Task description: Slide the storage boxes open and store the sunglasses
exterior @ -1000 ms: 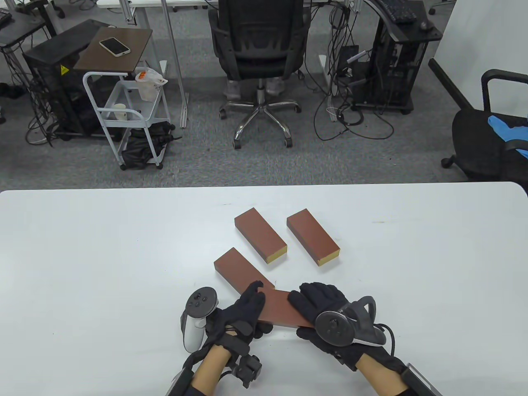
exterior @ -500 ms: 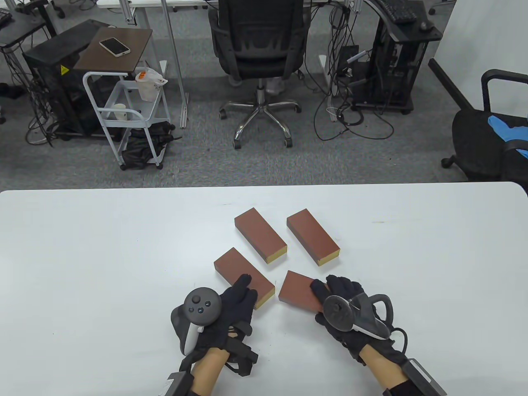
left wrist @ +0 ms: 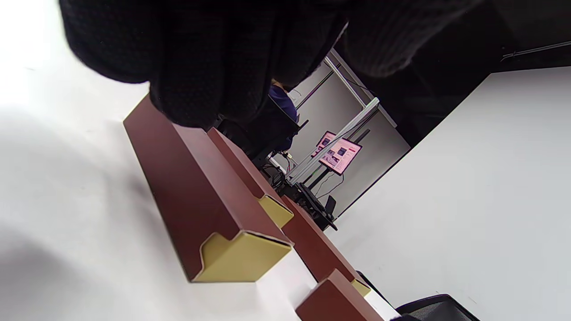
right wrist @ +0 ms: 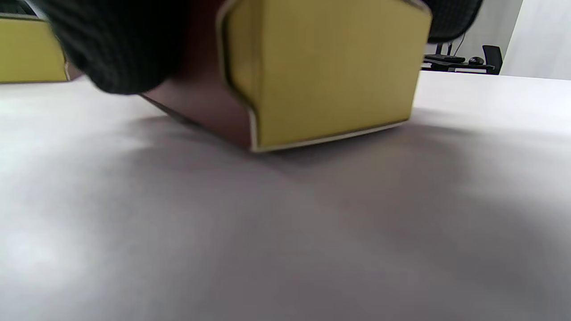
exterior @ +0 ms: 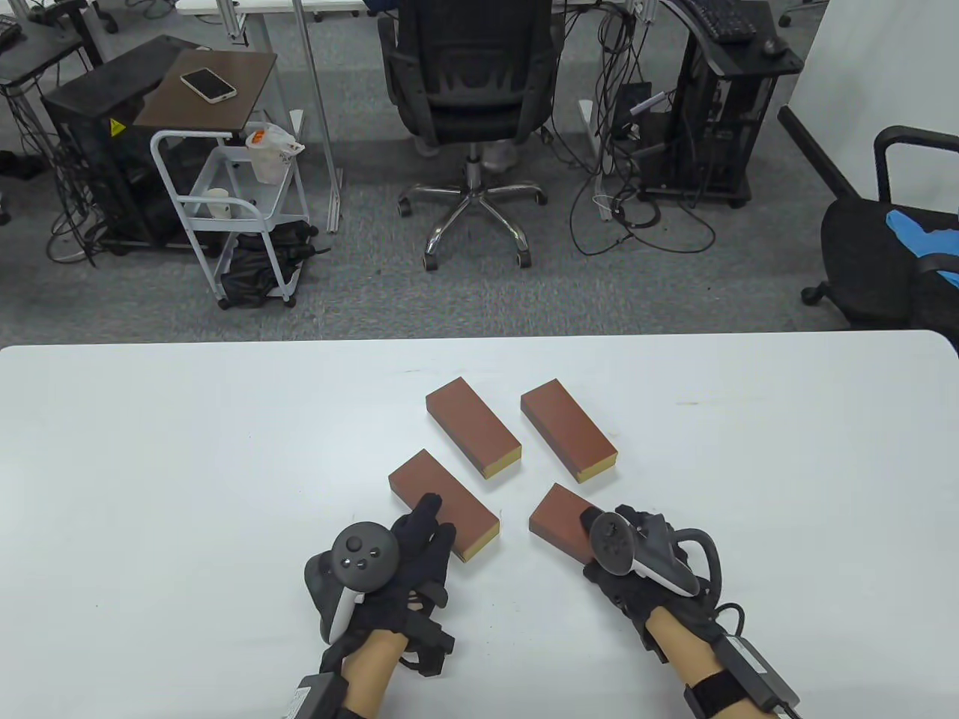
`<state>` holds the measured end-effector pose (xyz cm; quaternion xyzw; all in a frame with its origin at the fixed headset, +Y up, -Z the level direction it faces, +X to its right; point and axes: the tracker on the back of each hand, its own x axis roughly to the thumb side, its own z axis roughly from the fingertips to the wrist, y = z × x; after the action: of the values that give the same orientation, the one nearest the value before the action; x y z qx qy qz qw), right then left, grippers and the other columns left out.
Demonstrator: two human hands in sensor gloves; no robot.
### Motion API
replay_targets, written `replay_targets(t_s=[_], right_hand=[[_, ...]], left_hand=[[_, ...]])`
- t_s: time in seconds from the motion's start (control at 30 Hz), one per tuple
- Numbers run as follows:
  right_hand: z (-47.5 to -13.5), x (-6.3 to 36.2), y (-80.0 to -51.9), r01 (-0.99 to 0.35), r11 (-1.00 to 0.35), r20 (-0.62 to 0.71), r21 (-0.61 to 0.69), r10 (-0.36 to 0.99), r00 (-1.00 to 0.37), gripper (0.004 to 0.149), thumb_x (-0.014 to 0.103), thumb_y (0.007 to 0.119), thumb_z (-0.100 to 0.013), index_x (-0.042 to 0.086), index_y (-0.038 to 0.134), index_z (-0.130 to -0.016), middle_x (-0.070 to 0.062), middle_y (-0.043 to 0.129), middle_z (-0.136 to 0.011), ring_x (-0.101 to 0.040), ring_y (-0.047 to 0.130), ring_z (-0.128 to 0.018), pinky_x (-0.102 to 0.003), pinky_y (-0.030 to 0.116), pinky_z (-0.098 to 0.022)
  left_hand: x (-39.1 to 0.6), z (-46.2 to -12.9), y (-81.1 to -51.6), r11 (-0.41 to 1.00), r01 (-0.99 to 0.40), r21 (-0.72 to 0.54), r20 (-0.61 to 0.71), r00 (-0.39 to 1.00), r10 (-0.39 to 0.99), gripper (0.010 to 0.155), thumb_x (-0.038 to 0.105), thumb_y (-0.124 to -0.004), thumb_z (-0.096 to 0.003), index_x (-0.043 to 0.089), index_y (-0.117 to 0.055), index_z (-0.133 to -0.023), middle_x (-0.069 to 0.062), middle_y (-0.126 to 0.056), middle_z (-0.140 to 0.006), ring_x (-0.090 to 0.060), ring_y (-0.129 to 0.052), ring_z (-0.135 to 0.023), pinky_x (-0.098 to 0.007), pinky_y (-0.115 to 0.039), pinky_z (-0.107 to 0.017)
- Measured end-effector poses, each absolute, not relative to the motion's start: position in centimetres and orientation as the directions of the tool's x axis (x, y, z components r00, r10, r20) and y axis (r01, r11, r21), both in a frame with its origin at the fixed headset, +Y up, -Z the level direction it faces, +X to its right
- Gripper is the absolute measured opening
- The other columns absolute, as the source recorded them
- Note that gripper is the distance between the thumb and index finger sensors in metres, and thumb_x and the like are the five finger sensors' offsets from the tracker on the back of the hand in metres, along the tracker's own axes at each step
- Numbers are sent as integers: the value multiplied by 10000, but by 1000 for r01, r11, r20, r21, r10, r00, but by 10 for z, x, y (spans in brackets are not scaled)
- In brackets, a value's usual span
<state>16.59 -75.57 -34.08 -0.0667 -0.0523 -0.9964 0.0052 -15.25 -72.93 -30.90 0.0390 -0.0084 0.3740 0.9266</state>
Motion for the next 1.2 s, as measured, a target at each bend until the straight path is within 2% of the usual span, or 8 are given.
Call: replay_targets(t_s=[0.17, 0.33, 0.53, 0.77, 0.93, 1.2], right_hand=[[-342, 167, -756, -7, -993, 117, 114, 20, -993, 709, 547, 818, -309, 389, 510, -928, -162, 572, -1019, -435, 636, -896, -565, 574, -670], [-337, 172, -746, -64, -995, 131, 71, 73, -989, 736, 575, 801, -292, 356, 526, -939, -142, 531, -1039, -424, 591, -926, -562, 556, -679], [-335, 178, -711, -139, -990, 113, -29, 135, -984, 712, 568, 793, -300, 334, 560, -930, -131, 551, -1035, -416, 588, -929, -553, 554, -683], [-334, 174, -664, -100, -988, 95, -115, 89, -992, 719, 564, 768, -313, 275, 549, -934, -95, 522, -1050, -383, 539, -959, -526, 527, -700], [-328, 170, -648, -108, -981, 86, -164, 95, -992, 662, 546, 708, -337, 245, 579, -913, -56, 540, -1040, -356, 529, -960, -504, 526, -699], [-320, 166, -643, -117, -980, 82, -158, 106, -991, 589, 494, 656, -366, 245, 617, -898, -50, 569, -1029, -351, 549, -950, -503, 544, -688]], left_hand=[[-151, -309, -727, 743, -663, 90, 65, 749, 660, 608, 519, -726, -475, 276, -711, -1032, -70, -852, -970, -348, -913, -794, -580, -744, -563], [-145, -308, -721, 777, -620, 110, 97, 785, 612, 619, 528, -727, -473, 282, -701, -1040, -70, -826, -1006, -358, -874, -854, -595, -721, -595], [-139, -307, -703, 792, -595, 140, 126, 804, 582, 637, 544, -721, -471, 290, -678, -1054, -66, -761, -1065, -372, -775, -944, -615, -661, -646], [-124, -311, -675, 853, -508, 117, 155, 858, 489, 684, 589, -684, -461, 312, -626, -1084, -58, -633, -1147, -367, -592, -1072, -631, -535, -730], [-105, -308, -652, 876, -429, 220, 257, 892, 372, 678, 592, -613, -451, 315, -628, -1069, -8, -640, -1144, -291, -516, -1105, -568, -476, -773], [-84, -312, -645, 925, -357, 131, 210, 922, 326, 722, 626, -577, -442, 346, -506, -1103, 30, -481, -1189, -244, -317, -1124, -538, -357, -787]])
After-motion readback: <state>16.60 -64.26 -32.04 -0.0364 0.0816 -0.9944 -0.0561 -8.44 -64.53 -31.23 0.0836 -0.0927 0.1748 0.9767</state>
